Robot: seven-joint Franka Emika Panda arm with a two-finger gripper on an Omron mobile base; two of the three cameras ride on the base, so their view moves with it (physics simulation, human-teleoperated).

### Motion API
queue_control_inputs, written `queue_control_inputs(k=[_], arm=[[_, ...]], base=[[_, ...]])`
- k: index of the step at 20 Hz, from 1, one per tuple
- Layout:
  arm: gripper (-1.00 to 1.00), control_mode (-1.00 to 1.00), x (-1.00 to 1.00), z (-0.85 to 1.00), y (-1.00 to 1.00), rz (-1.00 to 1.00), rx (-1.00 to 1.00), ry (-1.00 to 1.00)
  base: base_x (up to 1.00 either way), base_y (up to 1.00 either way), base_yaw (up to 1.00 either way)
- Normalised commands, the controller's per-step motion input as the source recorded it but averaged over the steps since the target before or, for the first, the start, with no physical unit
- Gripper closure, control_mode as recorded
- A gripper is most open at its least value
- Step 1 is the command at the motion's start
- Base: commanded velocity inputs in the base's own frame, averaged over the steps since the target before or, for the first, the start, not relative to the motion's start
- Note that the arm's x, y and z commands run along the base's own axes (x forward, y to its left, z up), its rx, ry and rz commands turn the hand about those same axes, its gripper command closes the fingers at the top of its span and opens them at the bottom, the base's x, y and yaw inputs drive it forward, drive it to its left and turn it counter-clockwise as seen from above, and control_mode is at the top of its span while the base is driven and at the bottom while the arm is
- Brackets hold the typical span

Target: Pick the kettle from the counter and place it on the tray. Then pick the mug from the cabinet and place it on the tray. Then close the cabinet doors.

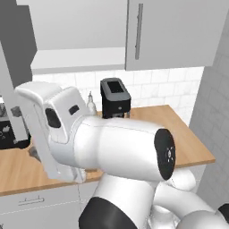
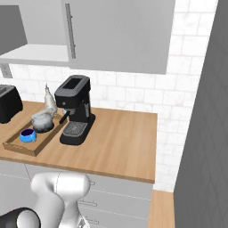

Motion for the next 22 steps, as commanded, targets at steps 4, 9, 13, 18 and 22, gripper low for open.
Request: queue_control_inputs(k=[4,9,13,18,22], arm=[[-1.0,-1.0,-0.27,0.0,0.49,-0.31,0.0,-0.01],[-1.0,-1.0,0.07,0.0,0.56,-0.44,-0.03,0.0],[-1.0,-1.0,0.3,0.0,0.48,-0.42,-0.01,0.01],[-1.0,-1.0,0.28,-0.04,0.27,-0.3,0.0,0.0],[-1.0,-1.0,0.36,-0.21,0.07,-0.21,0.0,0.0]], base=[[0.0,0.0,0.0],[0.0,0.0,0.0],[0.0,0.0,0.0],[0.0,0.0,0.0],[0.0,0.0,0.0]])
